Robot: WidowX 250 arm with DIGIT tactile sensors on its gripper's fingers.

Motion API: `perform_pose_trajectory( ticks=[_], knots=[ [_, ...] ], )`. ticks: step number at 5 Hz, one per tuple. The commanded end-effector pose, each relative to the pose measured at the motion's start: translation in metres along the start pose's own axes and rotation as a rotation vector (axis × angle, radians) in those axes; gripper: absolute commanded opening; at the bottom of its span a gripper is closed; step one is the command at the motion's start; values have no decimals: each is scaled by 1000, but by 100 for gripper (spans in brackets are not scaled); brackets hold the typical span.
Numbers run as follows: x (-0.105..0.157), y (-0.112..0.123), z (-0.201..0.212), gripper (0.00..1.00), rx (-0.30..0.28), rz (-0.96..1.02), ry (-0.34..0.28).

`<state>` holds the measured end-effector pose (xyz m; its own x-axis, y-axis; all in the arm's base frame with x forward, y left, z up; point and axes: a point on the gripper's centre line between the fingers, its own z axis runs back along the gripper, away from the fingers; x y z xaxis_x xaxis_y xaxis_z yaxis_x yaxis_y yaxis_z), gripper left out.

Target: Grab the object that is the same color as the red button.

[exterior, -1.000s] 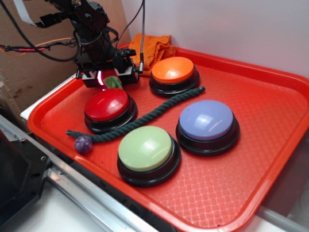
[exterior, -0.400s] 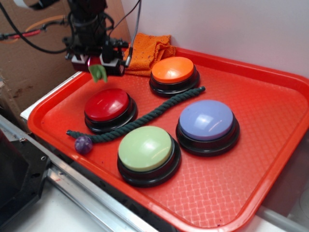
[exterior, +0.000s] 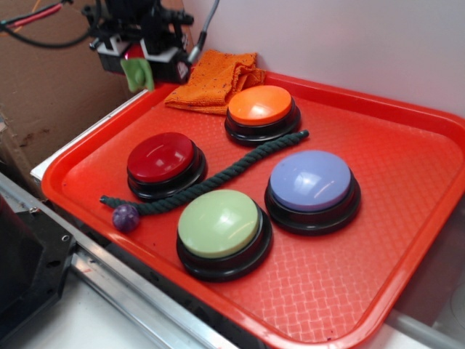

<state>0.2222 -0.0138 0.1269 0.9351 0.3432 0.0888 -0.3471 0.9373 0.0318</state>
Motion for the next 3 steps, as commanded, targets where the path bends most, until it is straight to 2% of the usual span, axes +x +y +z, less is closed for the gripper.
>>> perform_pose_trajectory(
  ticks=[1,2,3],
  knots=[
    [-12,-26,62,0,-116,-77,-7],
    [-20,-45,64,0,-74,-111,-50],
    [-17,-51,57,0,-146,-158,9]
  ],
)
